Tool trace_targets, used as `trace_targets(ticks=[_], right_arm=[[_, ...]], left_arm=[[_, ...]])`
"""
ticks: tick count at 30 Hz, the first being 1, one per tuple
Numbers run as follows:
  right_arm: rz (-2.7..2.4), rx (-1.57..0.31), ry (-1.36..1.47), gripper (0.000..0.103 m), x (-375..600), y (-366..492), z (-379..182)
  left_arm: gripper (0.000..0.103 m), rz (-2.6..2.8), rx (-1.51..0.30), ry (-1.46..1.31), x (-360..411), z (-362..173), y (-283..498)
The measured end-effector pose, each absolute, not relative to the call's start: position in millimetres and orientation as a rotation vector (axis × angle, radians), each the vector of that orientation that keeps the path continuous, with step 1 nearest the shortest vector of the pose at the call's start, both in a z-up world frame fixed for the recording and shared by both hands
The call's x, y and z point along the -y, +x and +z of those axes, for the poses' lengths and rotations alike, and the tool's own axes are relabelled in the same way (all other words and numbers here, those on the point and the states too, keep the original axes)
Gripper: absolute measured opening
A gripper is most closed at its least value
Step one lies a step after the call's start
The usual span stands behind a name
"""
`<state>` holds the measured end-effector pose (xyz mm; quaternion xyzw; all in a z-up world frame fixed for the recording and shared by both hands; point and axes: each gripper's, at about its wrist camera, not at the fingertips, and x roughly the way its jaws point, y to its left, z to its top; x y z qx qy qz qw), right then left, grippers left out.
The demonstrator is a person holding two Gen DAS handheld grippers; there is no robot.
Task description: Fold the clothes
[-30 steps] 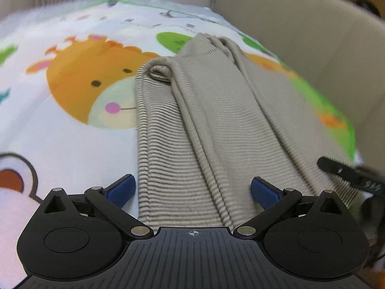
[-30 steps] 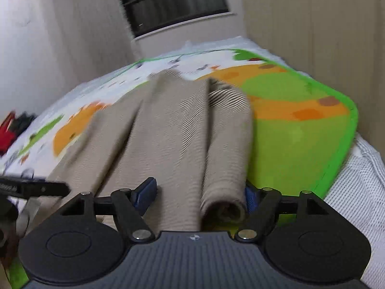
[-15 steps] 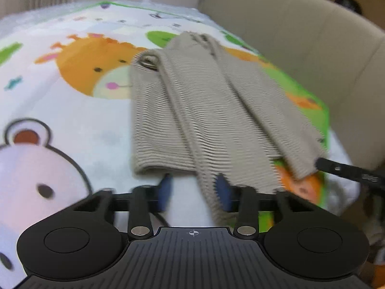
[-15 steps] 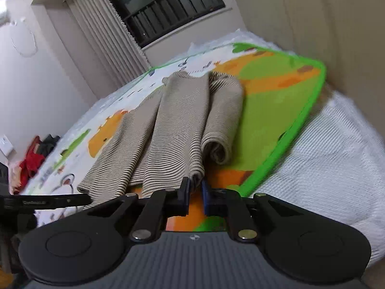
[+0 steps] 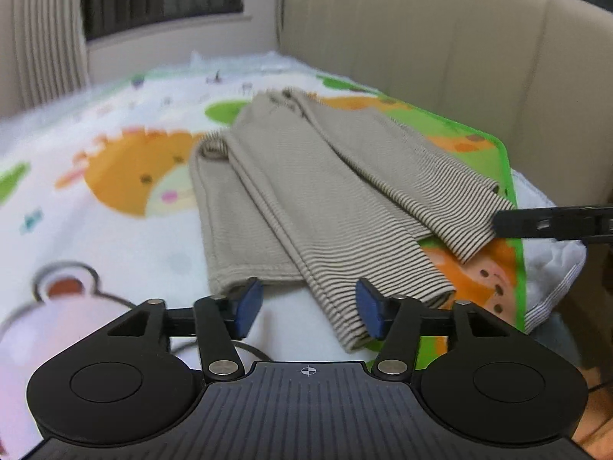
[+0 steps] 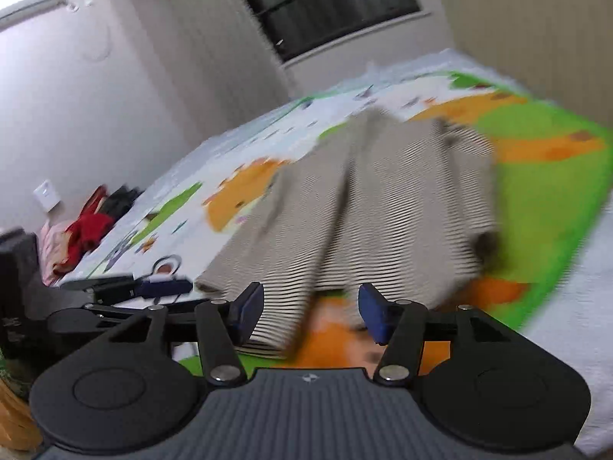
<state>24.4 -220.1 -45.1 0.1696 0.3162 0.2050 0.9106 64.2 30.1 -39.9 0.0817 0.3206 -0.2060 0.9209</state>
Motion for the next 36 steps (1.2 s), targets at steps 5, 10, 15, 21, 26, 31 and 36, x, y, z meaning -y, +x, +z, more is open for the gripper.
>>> trace_targets(ticks=[5,10,15,21,26,31,36], right_arm=[[0.441,-0.730,0.302,0.022,179,46,-64],[0.495,-0.641,0.350,0.008,191,49,-34],[0.512,-0.549,0.402,0.008,216,48,3],[0.486,-0.494,0.437,0.006,245,46,26],[0.433,-0.489,0.438,0.006,265,48,27],[0.340,-0.504,0.432,0.008,281,54,19],[0.274,-0.568,0.435,0.015,288,62,-1]], left_arm=[[0.085,-0.409,-0.569,0.235,-44,-29,52],[0.096,-0.458,-0.481,0.393,-34,-27,42],[0.096,-0.502,-0.371,0.589,9,-36,51],[0.069,-0.533,-0.208,0.750,62,-33,76],[0.018,-0.580,-0.182,0.743,90,-30,98],[0.010,-0.482,-0.230,0.624,74,-23,122],[0.007,-0.281,-0.303,0.455,13,-3,175]])
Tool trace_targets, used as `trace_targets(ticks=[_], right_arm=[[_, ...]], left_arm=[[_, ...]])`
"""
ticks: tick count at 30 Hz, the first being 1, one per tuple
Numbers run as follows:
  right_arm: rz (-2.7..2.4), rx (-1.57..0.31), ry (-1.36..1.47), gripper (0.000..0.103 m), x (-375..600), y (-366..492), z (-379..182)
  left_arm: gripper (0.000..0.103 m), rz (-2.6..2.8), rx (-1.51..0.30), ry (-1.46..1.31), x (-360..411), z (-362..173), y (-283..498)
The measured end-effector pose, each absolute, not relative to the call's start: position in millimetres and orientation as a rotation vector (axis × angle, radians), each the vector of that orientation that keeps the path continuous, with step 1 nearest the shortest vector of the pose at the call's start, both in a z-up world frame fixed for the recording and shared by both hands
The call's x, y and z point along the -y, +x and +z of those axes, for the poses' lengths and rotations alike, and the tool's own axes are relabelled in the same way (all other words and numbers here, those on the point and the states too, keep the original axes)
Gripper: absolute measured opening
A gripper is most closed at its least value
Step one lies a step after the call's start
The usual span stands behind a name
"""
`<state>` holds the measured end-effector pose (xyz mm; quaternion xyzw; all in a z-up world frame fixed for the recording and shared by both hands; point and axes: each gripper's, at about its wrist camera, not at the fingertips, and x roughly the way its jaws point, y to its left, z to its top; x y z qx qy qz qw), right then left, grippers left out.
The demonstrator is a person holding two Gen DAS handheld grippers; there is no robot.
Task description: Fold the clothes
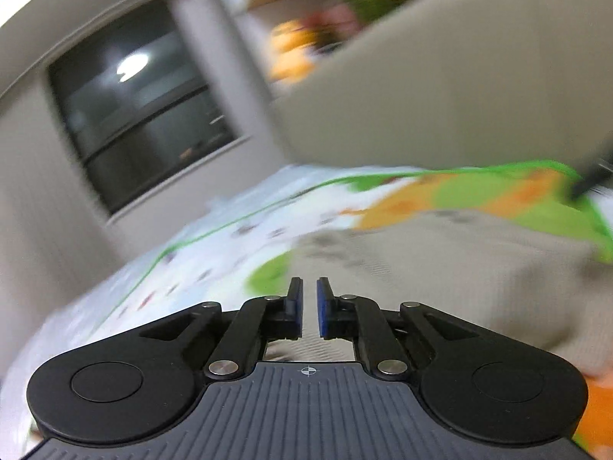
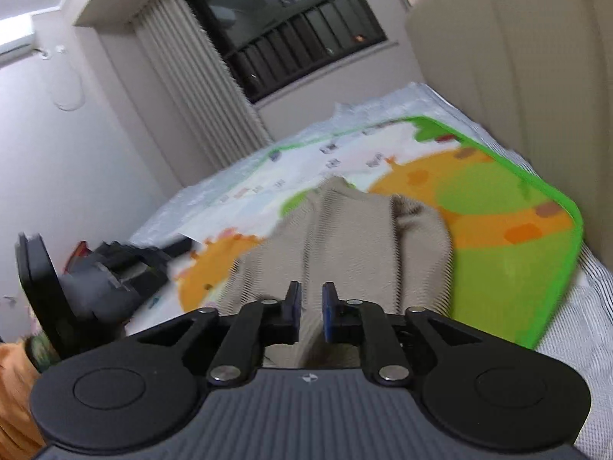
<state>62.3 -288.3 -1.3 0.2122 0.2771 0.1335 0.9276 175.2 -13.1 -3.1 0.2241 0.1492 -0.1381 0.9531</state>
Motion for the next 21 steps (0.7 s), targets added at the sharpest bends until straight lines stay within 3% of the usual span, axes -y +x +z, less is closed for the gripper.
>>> trace_targets(ticks=[7,16,17,19,21], right_arm=[[0.231,-0.639,0.414,0.033,282,63,-22],[0.234,-0.686,0.377,0.037,259,67,-32],[0.245,-0.688,0.356,0.040,253,68,-32],[0.262,-0.684,0.310,0.058,240,69,-31],[0.275,-0.679,0.264,0.060,229,71,-31]], left_arm=[[0.006,-0.026,-0.379,0.215,-93,13,223],[0.007,0.081,-0.440,0.156,-156,-4,214],[0.007,0.091,-0.442,0.150,-161,-5,213],[0.007,0.085,-0.451,0.144,-166,-8,214],[0.013,0.011,-0.453,0.152,-164,-11,207]])
